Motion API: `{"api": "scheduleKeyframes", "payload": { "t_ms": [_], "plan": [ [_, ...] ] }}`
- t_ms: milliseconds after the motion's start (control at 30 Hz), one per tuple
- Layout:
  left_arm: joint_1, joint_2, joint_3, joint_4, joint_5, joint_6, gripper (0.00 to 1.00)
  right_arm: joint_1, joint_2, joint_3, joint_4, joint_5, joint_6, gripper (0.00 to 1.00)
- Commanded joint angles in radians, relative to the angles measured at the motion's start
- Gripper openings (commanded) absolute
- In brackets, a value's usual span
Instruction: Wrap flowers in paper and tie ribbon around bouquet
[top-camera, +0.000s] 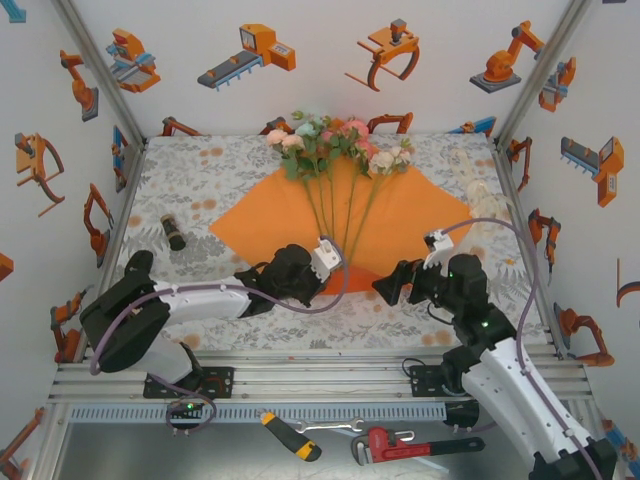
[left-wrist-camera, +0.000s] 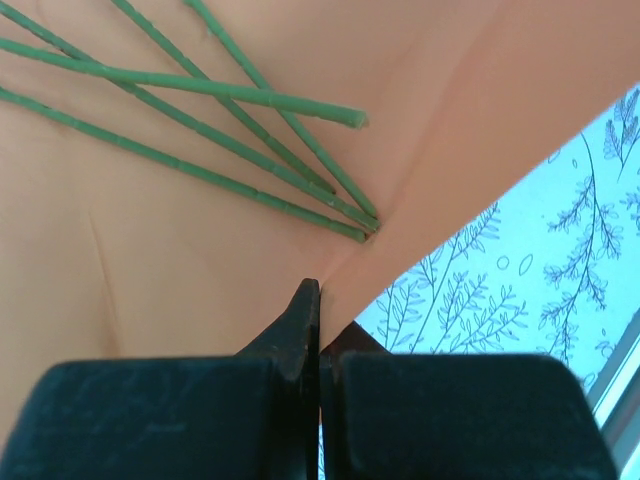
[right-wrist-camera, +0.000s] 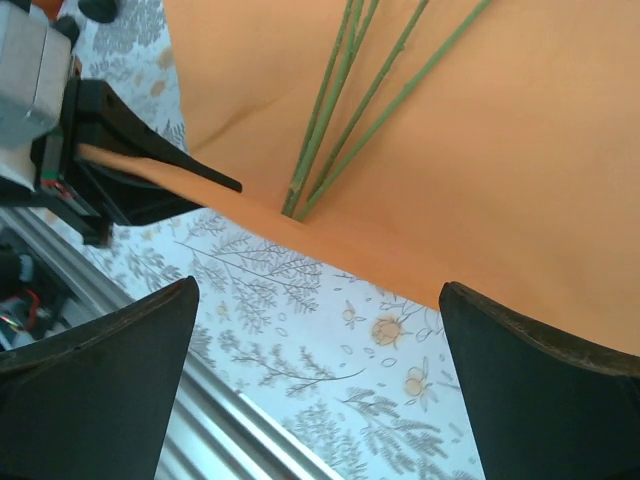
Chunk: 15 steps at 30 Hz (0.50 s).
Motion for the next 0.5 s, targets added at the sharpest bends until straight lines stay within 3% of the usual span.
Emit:
{"api": "scheduleKeyframes", "payload": {
  "t_ms": [0, 133, 200, 367, 400, 467],
  "plan": [
    [0.011, -0.035, -0.009, -0.029, 0.033, -0.029, 0.0, 0.001, 0.06, -0.032, 0.204, -0.115, -0.133, 0.95],
    [0.015, -0.038, -0.009, -0.039, 0.028, -0.031, 0.0, 0.005, 0.212, -0.072, 0.415, -0.165, -0.09, 0.88],
    [0.017, -0.043, -0.009, -0.045, 0.027, -0.034, 0.0, 0.006, 0.275, -0.081, 0.485, -0.188, -0.072, 0.79],
    [0.017, -0.097, -0.005, -0.094, 0.049, -0.057, 0.0, 0.028, 0.368, -0.054, 0.506, -0.253, -0.007, 0.28],
    [0.018, -0.111, 0.002, -0.119, 0.063, -0.067, 0.0, 0.047, 0.346, -0.058, 0.512, -0.247, 0.011, 0.2],
    [0.01, -0.142, 0.009, -0.164, 0.093, -0.094, 0.0, 0.088, 0.28, -0.058, 0.487, -0.234, 0.036, 0.12]
  ]
}}
